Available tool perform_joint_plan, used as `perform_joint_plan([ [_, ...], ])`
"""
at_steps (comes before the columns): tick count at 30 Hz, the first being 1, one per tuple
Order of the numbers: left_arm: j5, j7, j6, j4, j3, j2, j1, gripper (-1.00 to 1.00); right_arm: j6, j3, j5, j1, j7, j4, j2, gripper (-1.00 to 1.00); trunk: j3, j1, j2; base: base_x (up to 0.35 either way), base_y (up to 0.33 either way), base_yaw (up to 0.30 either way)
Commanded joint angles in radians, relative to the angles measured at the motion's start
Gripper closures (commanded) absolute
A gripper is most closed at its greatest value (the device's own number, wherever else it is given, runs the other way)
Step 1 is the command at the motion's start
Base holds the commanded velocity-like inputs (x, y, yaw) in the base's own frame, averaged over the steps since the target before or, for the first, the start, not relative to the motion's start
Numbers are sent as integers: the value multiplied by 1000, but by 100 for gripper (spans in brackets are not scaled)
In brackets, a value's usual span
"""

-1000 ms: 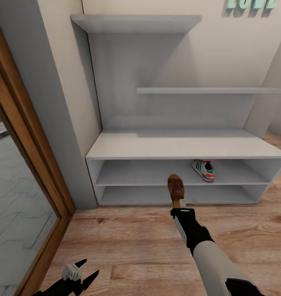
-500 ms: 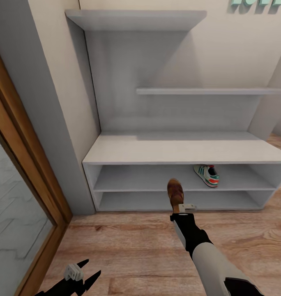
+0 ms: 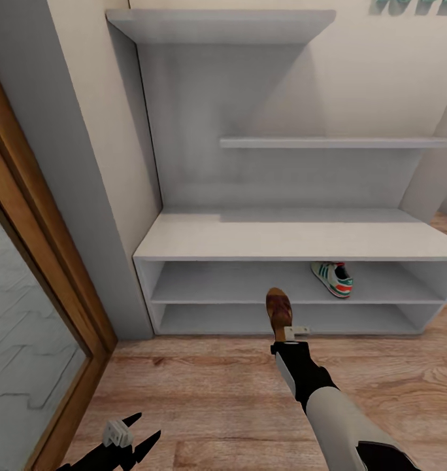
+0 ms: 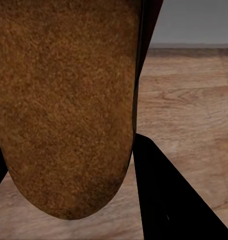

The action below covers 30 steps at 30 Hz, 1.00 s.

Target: Pick up the two gym shoes and the two sandals from the corridor floor and place them onto the hallstand (shoe rack) in the corridor, making sure they are on the rack and not on the floor. Arrange them so the two gym shoes are next to each other and the two sandals are next to each other.

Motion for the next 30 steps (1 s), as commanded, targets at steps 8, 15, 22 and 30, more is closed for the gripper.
perform_joint_plan([
  [8, -11, -4, -6, -3, 6, -1, 0, -100, 4, -7, 7, 0, -2, -4, 0, 100, -21, 1, -1, 0, 0, 1],
  [15, -8, -9, -8, -2, 6, 0, 2, -100, 4, -7, 8, 0, -3, -3, -1, 100, -27, 1, -1, 31, 0, 0],
  [22, -9, -8, -7, 0, 6, 1, 2, -100, 4, -7, 8, 0, -4, -3, -1, 100, -27, 1, -1, 87, 0, 0],
  [30, -10, -7, -7, 0, 6, 1, 2, -100, 4, -7, 8, 1, -4, -3, -1, 100, -27, 1, -1, 269, 0, 0],
])
